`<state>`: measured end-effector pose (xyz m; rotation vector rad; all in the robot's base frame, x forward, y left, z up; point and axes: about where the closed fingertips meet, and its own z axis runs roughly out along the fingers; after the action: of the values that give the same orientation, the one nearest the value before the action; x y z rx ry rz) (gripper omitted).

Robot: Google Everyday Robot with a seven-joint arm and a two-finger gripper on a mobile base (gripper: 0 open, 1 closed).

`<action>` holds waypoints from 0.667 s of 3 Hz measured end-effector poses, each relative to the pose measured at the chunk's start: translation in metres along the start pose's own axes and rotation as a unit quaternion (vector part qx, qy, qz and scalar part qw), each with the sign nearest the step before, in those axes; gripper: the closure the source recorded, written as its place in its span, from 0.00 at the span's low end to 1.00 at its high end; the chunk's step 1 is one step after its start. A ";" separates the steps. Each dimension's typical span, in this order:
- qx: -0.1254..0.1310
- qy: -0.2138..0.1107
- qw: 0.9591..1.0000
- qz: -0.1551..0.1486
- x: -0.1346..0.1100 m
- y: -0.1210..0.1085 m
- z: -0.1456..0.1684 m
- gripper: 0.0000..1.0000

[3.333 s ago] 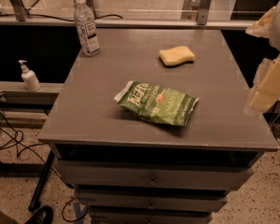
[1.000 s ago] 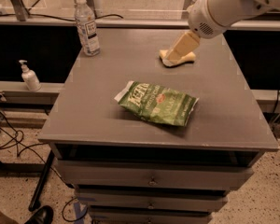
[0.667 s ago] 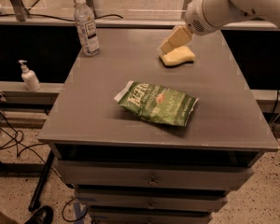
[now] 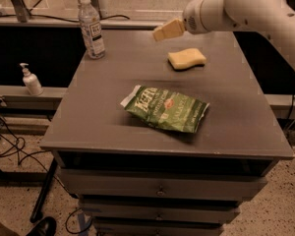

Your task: Move blue plastic bottle near green jalapeno chip bag

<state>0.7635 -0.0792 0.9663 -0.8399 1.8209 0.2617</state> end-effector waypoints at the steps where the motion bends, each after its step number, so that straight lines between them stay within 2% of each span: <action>1: -0.060 -0.044 0.996 0.051 -0.017 0.025 0.036 0.00; 2: -0.119 -0.071 0.987 0.078 -0.033 0.053 0.066 0.00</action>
Offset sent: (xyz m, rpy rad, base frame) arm 0.0263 0.1318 -0.0083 0.3716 0.1233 0.2839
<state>0.7832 0.0084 0.9573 -0.8193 1.7442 0.6342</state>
